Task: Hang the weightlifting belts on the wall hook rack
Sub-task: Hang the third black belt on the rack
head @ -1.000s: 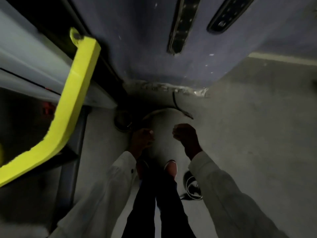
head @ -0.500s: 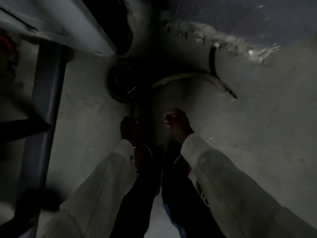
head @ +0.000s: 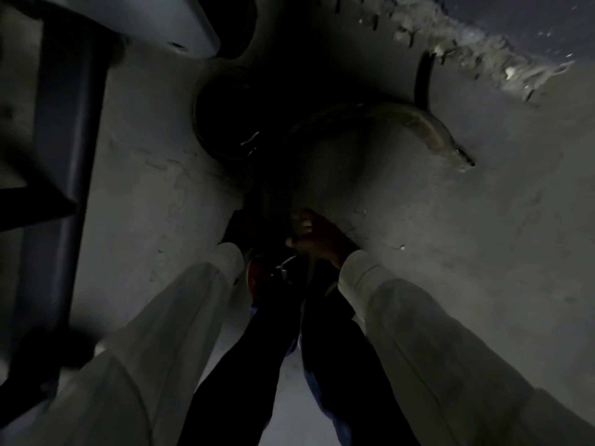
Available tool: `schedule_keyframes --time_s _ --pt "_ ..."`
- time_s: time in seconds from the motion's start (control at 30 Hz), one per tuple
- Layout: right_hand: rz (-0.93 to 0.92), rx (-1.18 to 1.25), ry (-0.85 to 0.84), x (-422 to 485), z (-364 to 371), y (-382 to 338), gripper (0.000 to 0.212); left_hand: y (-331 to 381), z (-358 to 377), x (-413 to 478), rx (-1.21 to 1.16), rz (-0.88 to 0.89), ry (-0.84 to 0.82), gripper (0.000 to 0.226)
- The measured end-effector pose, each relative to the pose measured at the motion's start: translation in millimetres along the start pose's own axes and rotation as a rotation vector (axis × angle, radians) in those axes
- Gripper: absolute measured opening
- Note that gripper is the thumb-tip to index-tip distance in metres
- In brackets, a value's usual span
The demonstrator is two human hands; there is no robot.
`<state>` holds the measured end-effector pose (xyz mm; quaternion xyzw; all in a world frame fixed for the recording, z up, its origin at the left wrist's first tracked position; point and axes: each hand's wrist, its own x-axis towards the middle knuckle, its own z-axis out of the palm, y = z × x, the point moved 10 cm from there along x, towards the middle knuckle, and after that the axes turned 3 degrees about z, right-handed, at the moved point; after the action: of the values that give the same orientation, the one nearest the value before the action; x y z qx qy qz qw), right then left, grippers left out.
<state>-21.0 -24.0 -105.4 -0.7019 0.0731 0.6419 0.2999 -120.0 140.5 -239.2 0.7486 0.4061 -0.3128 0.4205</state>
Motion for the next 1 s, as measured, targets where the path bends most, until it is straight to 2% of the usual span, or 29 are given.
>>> schedule_keyframes --time_s 0.03,0.1,0.2,0.27,0.33,0.4,0.5,0.63,0.73,0.83,0.9,1.0 --pt "-0.009 -0.112 -0.075 -12 8 -3 0.087 38 -12 -31 -0.017 0.018 -0.042 0.047" --pt "-0.038 -0.315 -0.128 -43 11 -10 0.101 99 -36 -81 -0.024 0.074 -0.079 0.046" --pt "-0.105 -0.31 -0.052 -85 -13 -33 0.085 157 -66 -122 0.046 0.166 -0.117 0.056" --pt "-0.17 -0.273 0.02 -123 -44 -59 0.07 194 -84 -151 0.111 0.223 -0.185 0.051" --pt "-0.218 -0.188 0.078 -159 -80 -88 0.059 221 -106 -173 0.128 0.212 -0.174 0.053" --pt "-0.257 -0.101 0.158 -200 -119 -115 0.052 261 -127 -196 0.163 0.309 -0.115 0.057" --pt "-0.326 -0.021 0.251 -273 -166 -146 0.056 326 -144 -250 0.275 0.477 -0.159 0.026" --pt "-0.399 0.095 0.333 -366 -207 -158 0.054 377 -148 -318 0.324 0.565 -0.279 0.053" --pt "-0.439 0.281 0.459 -437 -237 -160 0.039 412 -153 -363 0.223 0.578 -0.333 0.051" --pt "-0.478 0.481 0.648 -513 -260 -147 0.017 465 -170 -430 0.23 0.652 -0.308 0.044" --pt "-0.509 0.558 0.797 -560 -273 -132 0.019 498 -182 -470 0.268 0.753 -0.28 0.058" --pt "-0.586 0.702 0.852 -639 -269 -126 0.022 544 -209 -542 0.209 0.866 -0.232 0.048"
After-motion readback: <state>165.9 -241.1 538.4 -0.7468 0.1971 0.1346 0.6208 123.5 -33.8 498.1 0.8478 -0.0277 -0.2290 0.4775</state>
